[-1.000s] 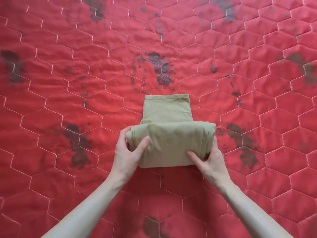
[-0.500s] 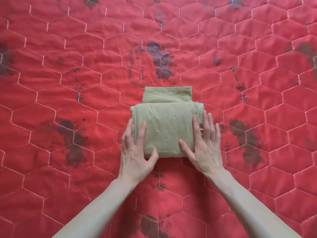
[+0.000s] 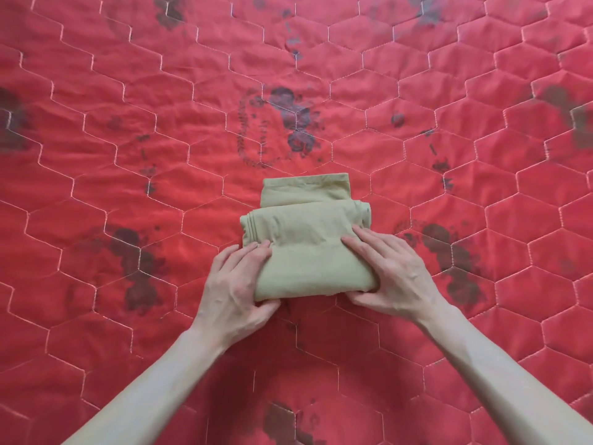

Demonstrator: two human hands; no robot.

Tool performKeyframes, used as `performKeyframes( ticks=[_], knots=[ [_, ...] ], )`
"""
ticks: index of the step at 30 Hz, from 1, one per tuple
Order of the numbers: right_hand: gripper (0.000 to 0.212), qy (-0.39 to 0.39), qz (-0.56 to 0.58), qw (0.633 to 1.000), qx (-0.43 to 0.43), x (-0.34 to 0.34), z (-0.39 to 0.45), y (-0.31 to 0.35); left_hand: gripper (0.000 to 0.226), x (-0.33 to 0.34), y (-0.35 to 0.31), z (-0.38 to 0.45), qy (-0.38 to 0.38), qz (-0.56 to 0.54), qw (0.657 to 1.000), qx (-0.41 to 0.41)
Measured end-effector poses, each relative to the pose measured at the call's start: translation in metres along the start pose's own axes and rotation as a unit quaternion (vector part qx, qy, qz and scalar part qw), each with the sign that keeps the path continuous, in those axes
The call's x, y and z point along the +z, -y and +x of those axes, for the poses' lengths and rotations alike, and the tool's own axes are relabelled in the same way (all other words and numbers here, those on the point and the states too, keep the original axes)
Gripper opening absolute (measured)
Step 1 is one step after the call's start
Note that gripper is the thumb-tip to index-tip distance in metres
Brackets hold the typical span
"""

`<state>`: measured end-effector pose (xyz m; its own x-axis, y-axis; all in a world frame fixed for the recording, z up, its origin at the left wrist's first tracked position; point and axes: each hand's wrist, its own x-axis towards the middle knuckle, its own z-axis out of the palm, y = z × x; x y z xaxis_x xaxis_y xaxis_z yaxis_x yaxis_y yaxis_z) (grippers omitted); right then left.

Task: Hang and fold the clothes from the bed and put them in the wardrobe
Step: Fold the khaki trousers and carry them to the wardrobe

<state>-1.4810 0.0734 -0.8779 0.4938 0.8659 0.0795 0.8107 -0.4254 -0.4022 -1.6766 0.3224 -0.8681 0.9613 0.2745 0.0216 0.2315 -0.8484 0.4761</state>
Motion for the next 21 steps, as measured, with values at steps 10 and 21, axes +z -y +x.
performKeyframes(
  ticks=[10, 21],
  knots=[
    [0.056, -0.102, 0.097, 0.983, 0.114, -0.04, 0.008, 0.025, 0.048, -0.037, -0.014, 0.002, -0.08, -0.26, 0.946, -0.176],
    [0.098, 0.083, 0.314, 0.918, 0.229, -0.085, 0.032, 0.05, 0.034, -0.057, -0.045, 0.017, -0.191, -0.319, 0.9, -0.229]
  ],
)
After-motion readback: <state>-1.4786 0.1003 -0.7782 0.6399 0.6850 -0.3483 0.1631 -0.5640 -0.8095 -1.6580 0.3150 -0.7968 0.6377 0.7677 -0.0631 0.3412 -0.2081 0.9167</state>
